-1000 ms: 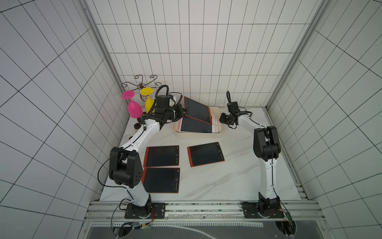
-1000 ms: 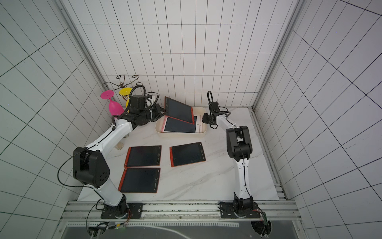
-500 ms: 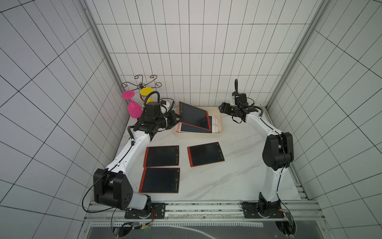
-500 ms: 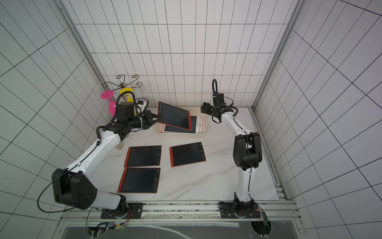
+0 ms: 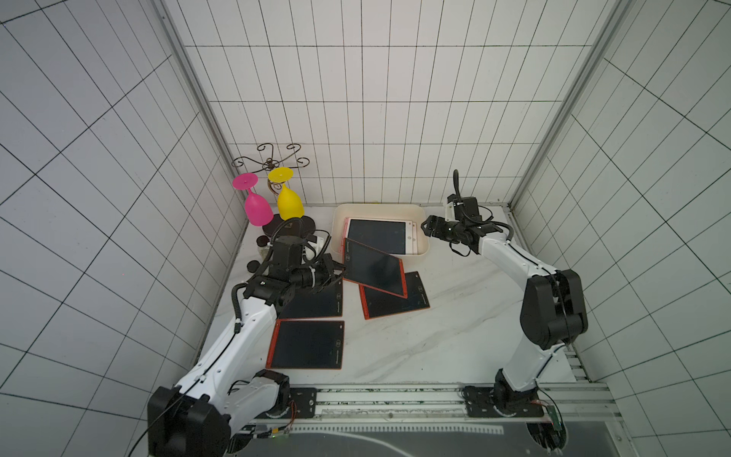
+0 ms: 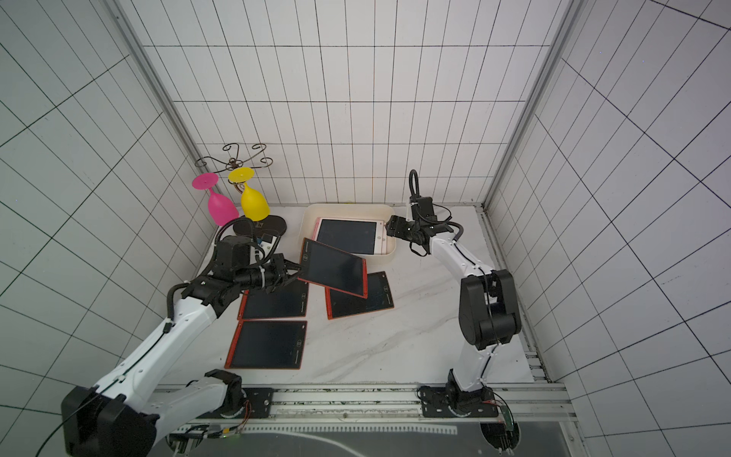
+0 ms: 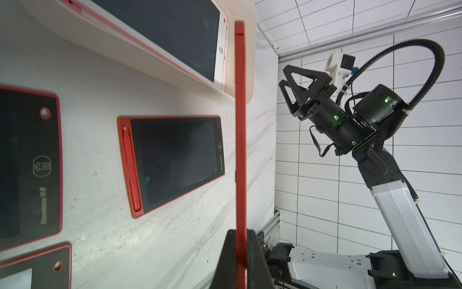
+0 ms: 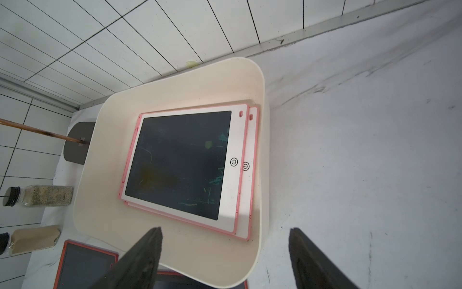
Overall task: Take out the writing tablet from the storage box
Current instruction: Pick up the writing tablet from the storage box.
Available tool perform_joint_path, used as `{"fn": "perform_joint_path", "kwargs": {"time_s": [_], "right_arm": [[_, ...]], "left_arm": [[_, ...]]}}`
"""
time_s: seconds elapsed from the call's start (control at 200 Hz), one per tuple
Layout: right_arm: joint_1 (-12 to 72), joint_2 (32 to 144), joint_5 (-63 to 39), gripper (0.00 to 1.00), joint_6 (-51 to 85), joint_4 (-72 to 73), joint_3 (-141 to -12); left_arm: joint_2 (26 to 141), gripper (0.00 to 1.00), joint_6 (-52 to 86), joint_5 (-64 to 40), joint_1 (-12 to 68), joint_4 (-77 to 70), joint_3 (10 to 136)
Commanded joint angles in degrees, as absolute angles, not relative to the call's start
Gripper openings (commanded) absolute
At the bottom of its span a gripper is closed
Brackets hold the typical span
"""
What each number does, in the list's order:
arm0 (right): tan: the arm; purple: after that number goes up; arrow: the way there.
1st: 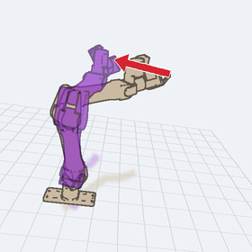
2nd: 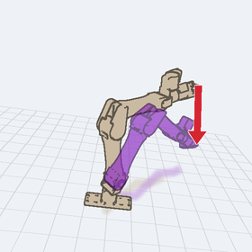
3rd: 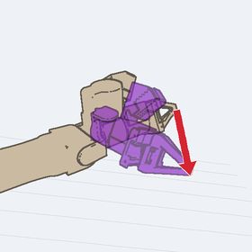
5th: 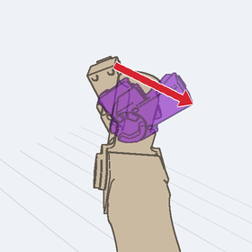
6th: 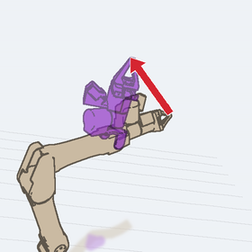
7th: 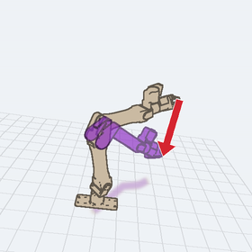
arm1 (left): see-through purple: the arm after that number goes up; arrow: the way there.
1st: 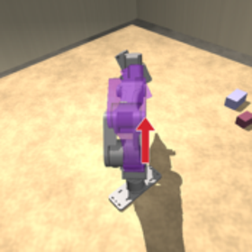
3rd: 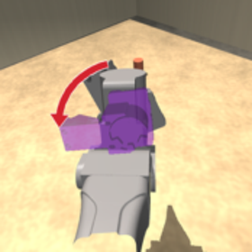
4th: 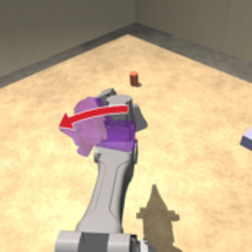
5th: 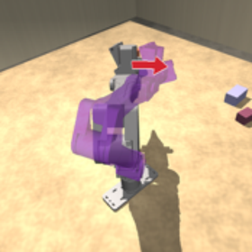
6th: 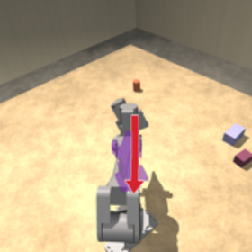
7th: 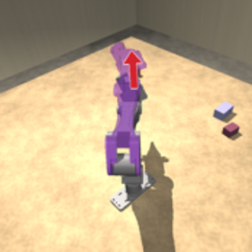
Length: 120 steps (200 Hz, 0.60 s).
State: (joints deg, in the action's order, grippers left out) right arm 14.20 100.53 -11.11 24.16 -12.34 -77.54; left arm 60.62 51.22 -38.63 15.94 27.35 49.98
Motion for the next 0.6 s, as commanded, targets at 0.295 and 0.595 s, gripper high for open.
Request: {"fn": "perform_joint_path", "kwargs": {"time_s": [0.295, 0.595], "right_arm": [[14.6, 92.1, -13.2, 0.81, 25.3, -8.4, -67.2], [14.6, 88.6, -13.4, 0.81, 24.9, -8.1, -63.1]], "left_arm": [[49.2, 0.00, 62.7, -33.5, 25.9, 24.3, 38.9], [44.2, 0.00, 68.6, -31.2, 30.2, 22.0, 33.2]]}}
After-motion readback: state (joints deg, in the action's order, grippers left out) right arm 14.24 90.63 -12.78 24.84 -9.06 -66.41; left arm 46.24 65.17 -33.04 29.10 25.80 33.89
